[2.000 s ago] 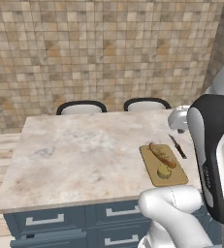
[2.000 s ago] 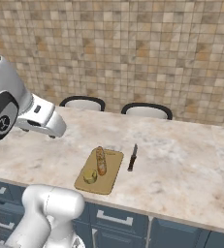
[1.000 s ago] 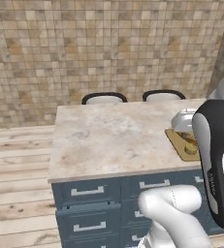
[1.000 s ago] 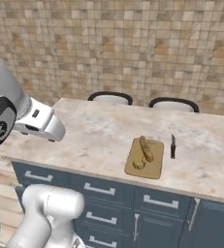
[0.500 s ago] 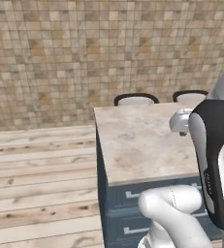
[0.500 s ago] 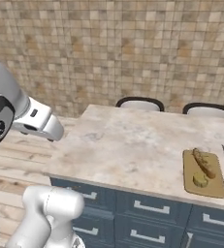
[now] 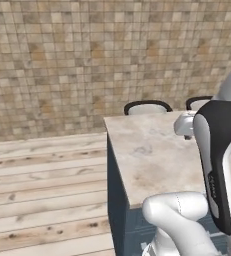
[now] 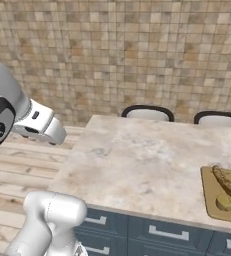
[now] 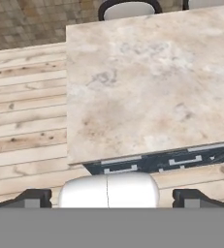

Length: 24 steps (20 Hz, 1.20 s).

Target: Retrieve the sausage and cheese from the fridge and place them on the cutting board on the counter.

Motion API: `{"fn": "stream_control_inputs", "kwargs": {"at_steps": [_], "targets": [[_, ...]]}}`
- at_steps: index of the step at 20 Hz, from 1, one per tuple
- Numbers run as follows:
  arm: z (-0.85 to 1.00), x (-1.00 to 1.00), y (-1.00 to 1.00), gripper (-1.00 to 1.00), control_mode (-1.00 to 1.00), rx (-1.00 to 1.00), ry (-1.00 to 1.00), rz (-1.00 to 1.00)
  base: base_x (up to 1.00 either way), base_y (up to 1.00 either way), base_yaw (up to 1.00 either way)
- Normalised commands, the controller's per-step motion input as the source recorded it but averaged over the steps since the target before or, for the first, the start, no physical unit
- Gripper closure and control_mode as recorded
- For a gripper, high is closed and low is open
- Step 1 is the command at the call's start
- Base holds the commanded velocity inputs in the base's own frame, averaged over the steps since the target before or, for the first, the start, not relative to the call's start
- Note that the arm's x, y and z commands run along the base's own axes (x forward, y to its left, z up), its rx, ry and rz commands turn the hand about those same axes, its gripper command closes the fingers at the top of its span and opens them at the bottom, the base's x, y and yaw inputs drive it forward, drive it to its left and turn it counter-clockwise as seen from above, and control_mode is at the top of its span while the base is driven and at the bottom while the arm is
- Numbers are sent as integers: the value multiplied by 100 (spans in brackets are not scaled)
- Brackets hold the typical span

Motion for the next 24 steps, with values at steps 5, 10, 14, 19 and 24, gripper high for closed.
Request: {"fn": "stream_control_inputs", "kwargs": {"at_steps": [5,10,14,19,24], "targets": [[0,0,0,-100,100,0,0,0,44,43,-5],[0,0,0,-100,100,0,0,0,10,74,-2],[0,0,0,-100,100,0,0,0,12,91,18],[0,0,0,-100,100,0,0,0,0,64,35],[0,0,0,-100,100,0,0,0,0,57,55]]}}
